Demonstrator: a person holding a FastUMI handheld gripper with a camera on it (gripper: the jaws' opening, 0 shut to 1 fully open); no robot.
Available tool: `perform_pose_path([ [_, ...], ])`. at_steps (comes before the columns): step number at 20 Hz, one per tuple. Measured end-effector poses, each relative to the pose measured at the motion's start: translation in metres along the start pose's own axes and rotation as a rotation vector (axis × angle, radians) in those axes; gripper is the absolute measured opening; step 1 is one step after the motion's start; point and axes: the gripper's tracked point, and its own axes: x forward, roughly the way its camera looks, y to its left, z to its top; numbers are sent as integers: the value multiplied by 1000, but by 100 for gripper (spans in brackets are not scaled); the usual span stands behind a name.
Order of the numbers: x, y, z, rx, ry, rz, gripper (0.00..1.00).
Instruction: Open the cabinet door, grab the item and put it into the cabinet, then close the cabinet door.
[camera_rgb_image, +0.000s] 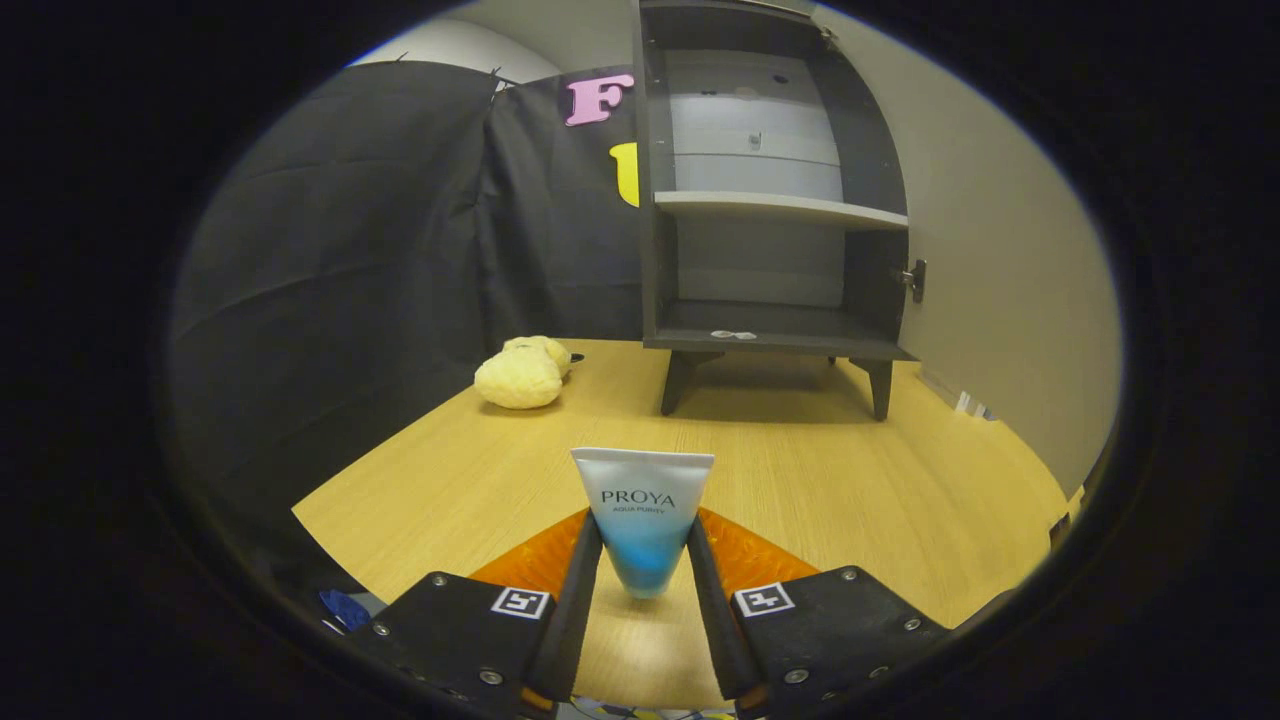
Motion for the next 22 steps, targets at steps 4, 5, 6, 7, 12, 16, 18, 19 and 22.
perform_pose_path([
  [4,-10,-20,43,-26,-33,-4,53],
  [5,-12,-26,54,-29,-42,-10,53],
  [6,-13,-31,65,-29,-51,-16,53],
  [7,-14,-36,79,-27,-65,-23,53],
  [12,-13,-52,146,-27,-120,-33,53],
  [16,-5,-59,186,-36,-136,-29,53],
  [18,0,-66,208,-41,-154,-35,53],
  [19,4,-69,218,-41,-161,-39,53],
  [22,14,-77,245,-24,-172,-43,53],
])
